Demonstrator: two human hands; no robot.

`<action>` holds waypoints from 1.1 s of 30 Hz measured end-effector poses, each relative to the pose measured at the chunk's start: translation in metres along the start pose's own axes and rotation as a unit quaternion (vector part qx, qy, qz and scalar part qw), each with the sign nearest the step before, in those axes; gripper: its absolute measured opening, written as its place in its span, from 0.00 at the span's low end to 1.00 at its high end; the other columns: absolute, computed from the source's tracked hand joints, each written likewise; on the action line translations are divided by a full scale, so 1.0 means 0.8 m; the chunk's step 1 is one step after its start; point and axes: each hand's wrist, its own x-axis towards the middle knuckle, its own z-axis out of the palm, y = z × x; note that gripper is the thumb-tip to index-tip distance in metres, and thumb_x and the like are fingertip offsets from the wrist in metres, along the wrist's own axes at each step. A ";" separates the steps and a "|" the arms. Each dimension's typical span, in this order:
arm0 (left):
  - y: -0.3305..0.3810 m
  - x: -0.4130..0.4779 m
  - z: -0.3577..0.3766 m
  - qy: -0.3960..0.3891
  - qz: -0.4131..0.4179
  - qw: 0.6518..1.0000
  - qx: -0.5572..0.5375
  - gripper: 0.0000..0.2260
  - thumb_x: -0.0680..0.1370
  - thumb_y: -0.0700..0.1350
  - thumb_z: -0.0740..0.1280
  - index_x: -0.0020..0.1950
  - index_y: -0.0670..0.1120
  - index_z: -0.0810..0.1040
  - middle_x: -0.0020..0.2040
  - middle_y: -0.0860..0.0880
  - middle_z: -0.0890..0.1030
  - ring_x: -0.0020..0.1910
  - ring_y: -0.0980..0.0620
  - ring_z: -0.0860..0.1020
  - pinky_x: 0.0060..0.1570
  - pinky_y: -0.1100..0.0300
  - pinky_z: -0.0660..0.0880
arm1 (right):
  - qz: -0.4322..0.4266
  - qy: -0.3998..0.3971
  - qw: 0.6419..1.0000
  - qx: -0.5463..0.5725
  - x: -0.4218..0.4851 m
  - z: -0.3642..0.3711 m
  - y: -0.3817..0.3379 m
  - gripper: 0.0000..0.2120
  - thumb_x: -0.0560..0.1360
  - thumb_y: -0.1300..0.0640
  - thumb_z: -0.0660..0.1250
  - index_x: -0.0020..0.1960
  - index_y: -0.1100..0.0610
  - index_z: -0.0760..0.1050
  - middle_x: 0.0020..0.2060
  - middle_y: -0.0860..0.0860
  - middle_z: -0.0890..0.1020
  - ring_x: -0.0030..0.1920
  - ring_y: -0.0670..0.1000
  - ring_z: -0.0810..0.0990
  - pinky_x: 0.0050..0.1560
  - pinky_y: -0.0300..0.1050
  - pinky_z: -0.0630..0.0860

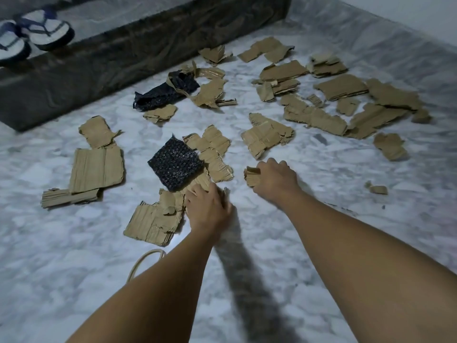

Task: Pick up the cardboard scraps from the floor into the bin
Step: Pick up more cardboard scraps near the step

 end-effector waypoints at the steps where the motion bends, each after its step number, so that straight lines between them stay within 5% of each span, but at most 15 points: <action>1: 0.001 0.002 0.002 -0.001 0.002 1.000 0.006 0.24 0.78 0.62 0.54 0.60 0.44 0.70 0.56 0.38 0.73 0.54 0.38 0.71 0.57 0.46 0.68 | 0.002 0.009 1.000 0.011 -0.001 0.001 -0.001 0.23 0.73 0.48 0.70 0.65 0.54 0.71 0.59 0.54 0.73 0.61 0.60 0.72 0.57 0.55 0.75; 6: -0.002 0.019 -0.002 -0.011 0.019 0.999 0.042 0.14 0.80 0.42 0.52 0.63 0.39 0.66 0.59 0.40 0.72 0.55 0.42 0.72 0.51 0.53 0.71 | -0.007 0.050 0.998 0.032 -0.004 0.008 0.003 0.17 0.73 0.49 0.70 0.58 0.55 0.75 0.54 0.55 0.78 0.55 0.60 0.78 0.49 0.49 0.74; 11: 0.010 0.017 -0.040 -0.013 -0.010 0.998 -0.056 0.13 0.78 0.34 0.54 0.63 0.38 0.67 0.60 0.39 0.69 0.53 0.39 0.77 0.46 0.49 0.72 | -0.010 0.063 0.997 0.042 -0.006 0.012 0.012 0.12 0.77 0.51 0.65 0.55 0.57 0.75 0.51 0.56 0.80 0.51 0.60 0.79 0.44 0.48 0.73; 16: 0.008 0.029 -0.080 0.067 -0.048 0.975 -0.206 0.10 0.76 0.39 0.59 0.52 0.43 0.78 0.46 0.44 0.79 0.41 0.42 0.78 0.38 0.53 0.72 | 0.026 0.066 0.989 0.129 -0.003 -0.006 0.011 0.13 0.79 0.52 0.62 0.59 0.59 0.73 0.52 0.59 0.81 0.50 0.63 0.79 0.44 0.49 0.72; 20: -0.007 0.027 -0.130 0.074 -0.092 0.916 -0.383 0.05 0.74 0.42 0.65 0.40 0.48 0.79 0.32 0.50 0.79 0.31 0.50 0.75 0.32 0.58 0.73 | 0.014 0.069 0.975 0.211 -0.002 -0.029 0.000 0.17 0.81 0.53 0.59 0.64 0.62 0.73 0.53 0.61 0.80 0.50 0.62 0.78 0.45 0.49 0.73; 25: -0.060 0.025 -0.158 -0.004 -0.153 0.870 -0.468 0.05 0.75 0.40 0.67 0.47 0.46 0.82 0.42 0.44 0.82 0.41 0.47 0.80 0.40 0.57 0.79 | -0.003 0.031 0.952 0.304 0.001 -0.044 -0.042 0.12 0.78 0.50 0.60 0.41 0.58 0.72 0.38 0.55 0.77 0.39 0.58 0.75 0.34 0.46 0.68; 29: -0.109 0.016 -0.152 -0.061 -0.224 0.871 -0.432 0.02 0.75 0.42 0.68 0.47 0.44 0.79 0.46 0.41 0.82 0.38 0.48 0.79 0.38 0.61 0.77 | -0.044 -0.009 0.951 0.307 0.003 -0.039 -0.079 0.19 0.74 0.41 0.68 0.47 0.58 0.77 0.39 0.54 0.80 0.39 0.55 0.78 0.35 0.44 0.70; 33: -0.155 0.004 -0.124 -0.097 -0.268 0.891 -0.353 0.11 0.73 0.44 0.69 0.53 0.41 0.80 0.47 0.43 0.82 0.37 0.49 0.79 0.36 0.59 0.77 | -0.069 -0.036 0.963 0.257 0.000 -0.033 -0.108 0.25 0.70 0.36 0.72 0.37 0.56 0.68 0.33 0.52 0.74 0.34 0.53 0.73 0.30 0.44 0.63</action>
